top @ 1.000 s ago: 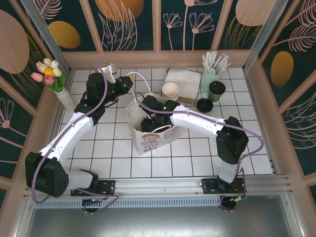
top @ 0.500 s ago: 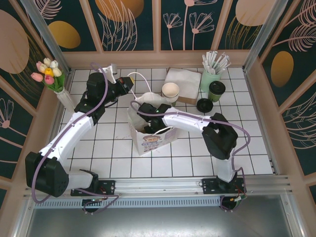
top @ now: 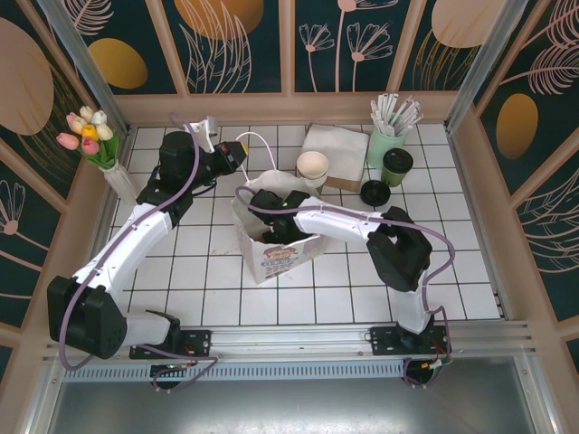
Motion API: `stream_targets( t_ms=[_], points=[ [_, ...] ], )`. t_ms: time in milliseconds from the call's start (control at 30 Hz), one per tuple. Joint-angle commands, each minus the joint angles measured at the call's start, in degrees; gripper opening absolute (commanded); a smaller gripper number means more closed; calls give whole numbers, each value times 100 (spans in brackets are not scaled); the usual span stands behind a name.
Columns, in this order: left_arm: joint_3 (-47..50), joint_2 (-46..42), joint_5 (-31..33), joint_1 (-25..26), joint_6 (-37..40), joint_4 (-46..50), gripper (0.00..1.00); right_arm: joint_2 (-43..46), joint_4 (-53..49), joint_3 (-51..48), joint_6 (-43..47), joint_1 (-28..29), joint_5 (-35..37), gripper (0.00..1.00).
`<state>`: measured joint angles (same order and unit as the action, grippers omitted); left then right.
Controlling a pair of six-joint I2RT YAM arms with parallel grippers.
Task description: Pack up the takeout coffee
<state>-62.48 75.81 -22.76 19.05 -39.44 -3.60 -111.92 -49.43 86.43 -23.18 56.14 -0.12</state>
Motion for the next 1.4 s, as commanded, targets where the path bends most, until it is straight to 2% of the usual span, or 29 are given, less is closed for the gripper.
stream_targets(
  t_ms=[0, 133, 267, 433, 733, 1000, 1367],
  points=[
    [-159, 4, -232, -23, 231, 34, 0, 227, -154, 330, 98, 21, -130, 31],
    [-211, 30, -263, -23, 331, 137, 0, 321, -174, 155, 195, 20, -91, 35],
    [-217, 44, -305, -24, 339, 166, 0, 25, -626, 173, -70, 29, 741, 38],
    [-247, 57, -331, -23, 410, 280, 0, 25, -579, 435, -139, 33, 1082, 44],
    [-274, 83, -460, -22, 523, 352, 0, 631, -155, 776, 378, 69, 332, 58],
    [-239, 74, -670, -23, 568, 272, 0, 1186, 55, 645, 840, -80, 126, 66],
    [-212, -16, -716, -23, 639, 351, 0, 1481, 54, 1086, 1358, -170, -198, 78]
  ],
)
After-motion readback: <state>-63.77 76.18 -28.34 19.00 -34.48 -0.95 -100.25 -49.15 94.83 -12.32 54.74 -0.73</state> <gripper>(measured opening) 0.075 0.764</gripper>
